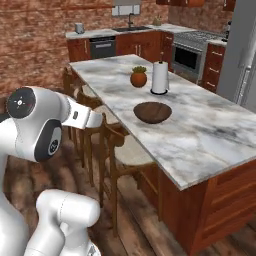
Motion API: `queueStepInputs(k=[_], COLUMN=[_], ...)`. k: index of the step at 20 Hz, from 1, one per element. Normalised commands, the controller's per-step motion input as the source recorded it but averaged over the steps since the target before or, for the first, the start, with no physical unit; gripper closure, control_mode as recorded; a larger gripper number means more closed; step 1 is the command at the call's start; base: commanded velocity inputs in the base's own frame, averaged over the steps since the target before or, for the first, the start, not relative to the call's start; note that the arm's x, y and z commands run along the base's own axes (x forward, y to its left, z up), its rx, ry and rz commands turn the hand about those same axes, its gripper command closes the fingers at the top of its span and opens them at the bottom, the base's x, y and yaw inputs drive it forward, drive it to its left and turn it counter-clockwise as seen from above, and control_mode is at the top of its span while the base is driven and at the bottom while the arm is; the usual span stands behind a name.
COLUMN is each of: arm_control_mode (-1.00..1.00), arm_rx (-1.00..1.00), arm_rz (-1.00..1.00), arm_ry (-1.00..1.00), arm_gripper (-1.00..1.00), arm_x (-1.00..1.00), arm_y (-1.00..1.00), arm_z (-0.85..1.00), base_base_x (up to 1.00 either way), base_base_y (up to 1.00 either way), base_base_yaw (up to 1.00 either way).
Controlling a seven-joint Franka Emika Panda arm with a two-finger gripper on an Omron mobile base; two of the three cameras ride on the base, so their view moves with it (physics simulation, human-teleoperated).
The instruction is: Retrieve the pear and banana from the fridge and place them into the bowl on the dining table.
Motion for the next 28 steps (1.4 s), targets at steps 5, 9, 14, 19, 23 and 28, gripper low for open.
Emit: queueStepInputs(k=[5, 9, 14, 19, 23, 28], arm_control_mode=[1.00, 1.00, 1.00, 1.00, 1.00, 1.00], arm_rx=[0.00, 0.00, 0.00, 0.00, 0.00, 0.00], arm_rz=[0.00, 0.00, 0.00, 0.00, 0.00, 0.00], arm_ry=[0.00, 0.00, 0.00, 0.00, 0.00, 0.00], arm_gripper=[1.00, 1.00, 1.00, 1.00, 1.00, 1.00], arm_x=[0.00, 0.00, 0.00, 0.00, 0.00, 0.00], arm_y=[0.00, 0.00, 0.00, 0.00, 0.00, 0.00], arm_z=[0.00, 0.00, 0.00, 0.00, 0.00, 0.00], base_base_x=[0.57, 0.53, 0.50, 0.49, 0.66, 0.58], base_base_y=[1.00, 1.00, 1.00, 0.84, 0.11, -0.09], base_base_yaw=[-0.54, -0.53, -0.53, -0.52, -0.45, -0.34])
